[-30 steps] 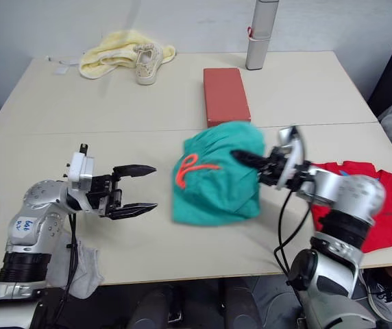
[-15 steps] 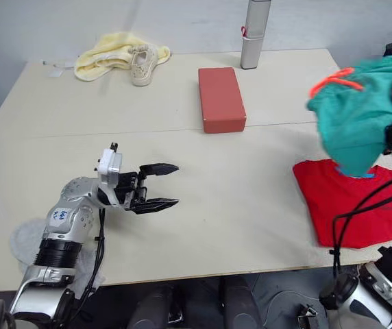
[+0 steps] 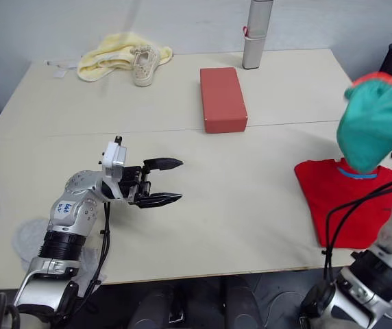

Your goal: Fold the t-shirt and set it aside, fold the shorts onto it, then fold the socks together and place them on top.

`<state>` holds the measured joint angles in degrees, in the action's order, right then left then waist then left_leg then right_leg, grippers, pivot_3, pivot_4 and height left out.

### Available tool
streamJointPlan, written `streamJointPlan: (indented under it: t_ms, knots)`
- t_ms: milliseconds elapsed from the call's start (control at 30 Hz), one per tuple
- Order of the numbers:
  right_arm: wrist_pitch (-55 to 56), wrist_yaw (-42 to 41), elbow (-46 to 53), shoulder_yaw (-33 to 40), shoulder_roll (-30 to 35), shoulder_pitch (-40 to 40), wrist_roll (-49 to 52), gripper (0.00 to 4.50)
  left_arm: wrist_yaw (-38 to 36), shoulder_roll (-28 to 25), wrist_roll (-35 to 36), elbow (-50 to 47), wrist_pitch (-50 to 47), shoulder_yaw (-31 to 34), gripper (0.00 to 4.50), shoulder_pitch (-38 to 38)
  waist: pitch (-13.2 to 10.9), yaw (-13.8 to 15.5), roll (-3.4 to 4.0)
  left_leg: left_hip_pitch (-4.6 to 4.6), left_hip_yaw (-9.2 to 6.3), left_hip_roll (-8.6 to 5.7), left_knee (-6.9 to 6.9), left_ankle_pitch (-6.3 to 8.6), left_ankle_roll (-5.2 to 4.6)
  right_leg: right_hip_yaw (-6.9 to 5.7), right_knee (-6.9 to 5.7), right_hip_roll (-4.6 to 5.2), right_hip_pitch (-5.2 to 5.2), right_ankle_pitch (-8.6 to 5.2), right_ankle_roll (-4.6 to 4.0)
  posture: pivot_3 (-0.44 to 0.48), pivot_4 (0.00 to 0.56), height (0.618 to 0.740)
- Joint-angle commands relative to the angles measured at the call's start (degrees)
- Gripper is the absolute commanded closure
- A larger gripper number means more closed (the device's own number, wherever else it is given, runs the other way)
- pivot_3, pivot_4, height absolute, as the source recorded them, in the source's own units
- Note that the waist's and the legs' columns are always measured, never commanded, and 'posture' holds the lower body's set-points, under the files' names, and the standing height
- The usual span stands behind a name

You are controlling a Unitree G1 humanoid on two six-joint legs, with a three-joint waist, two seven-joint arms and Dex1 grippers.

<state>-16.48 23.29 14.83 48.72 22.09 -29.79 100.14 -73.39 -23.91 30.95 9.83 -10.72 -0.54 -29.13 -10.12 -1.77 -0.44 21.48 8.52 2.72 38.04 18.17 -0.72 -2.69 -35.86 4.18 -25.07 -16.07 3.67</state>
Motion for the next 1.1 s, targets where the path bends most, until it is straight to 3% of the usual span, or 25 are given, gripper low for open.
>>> streamJointPlan:
  t_ms: [33, 200, 400, 667, 867, 1100]
  knots:
    - [3.7, -0.1, 2.6, 0.9, 0.2, -1.7, 1.1, 4.47, -0.1, -0.2, 0.1, -1.0, 0.6, 0.7, 0.0, -0.1, 0.0, 0.2, 0.0, 0.01, -0.01, 0.0, 0.0, 0.0, 0.0, -0.02, 0.02, 0.0, 0.0, -0.01, -0.01, 0.0, 0.15, 0.74]
    - [6.5, 2.3, 7.8, 1.0, -5.4, 6.1, 1.3, 4.47, -0.4, -0.5, -0.1, -1.3, 0.7, 0.5, 0.0, 0.3, 0.0, 0.3, -0.01, 0.03, -0.04, -0.03, 0.02, 0.01, -0.01, -0.03, 0.02, 0.07, 0.03, 0.0, 0.0, 0.0, 0.15, 0.74]
    - [6.4, 0.9, 7.2, 2.7, -12.6, 26.2, -0.4, 4.47, -0.4, -0.7, 0.1, -1.6, 0.2, 0.5, 0.0, -0.2, 0.0, 0.2, 0.02, -0.05, -0.1, -0.06, 0.0, 0.0, -0.03, -0.07, 0.02, 0.12, 0.16, -0.01, 0.0, 0.0, 0.15, 0.74]
    - [1.4, -2.8, 7.1, 2.6, -6.7, 41.5, -2.9, 4.47, 0.0, -0.3, 0.2, -2.9, -0.2, -0.3, 0.0, 0.8, 0.0, 0.0, 0.04, -0.34, -0.12, -0.05, -0.04, 0.18, -0.26, -0.06, 0.06, 0.13, 0.44, -0.04, -0.04, 0.0, 0.15, 0.74]
    - [-7.6, -10.9, 4.0, -1.7, 1.0, 50.7, -9.5, 4.47, 0.0, 0.1, 0.2, -3.2, -0.5, -0.6, 0.0, 0.9, 0.0, 0.2, 0.02, -0.33, -0.15, -0.04, -0.06, 0.19, -0.26, -0.08, 0.1, 0.11, 0.45, -0.05, -0.06, 0.0, 0.15, 0.74]
    - [-11.2, -17.3, 0.4, -6.4, 5.3, 50.8, -19.4, 4.47, -0.9, -0.3, -0.3, -2.8, -0.1, -0.9, 0.0, 1.0, 0.0, 0.2, 0.0, -0.32, -0.16, -0.04, -0.06, 0.22, -0.31, -0.11, 0.17, 0.07, 0.47, -0.04, -0.05, 0.0, 0.15, 0.74]
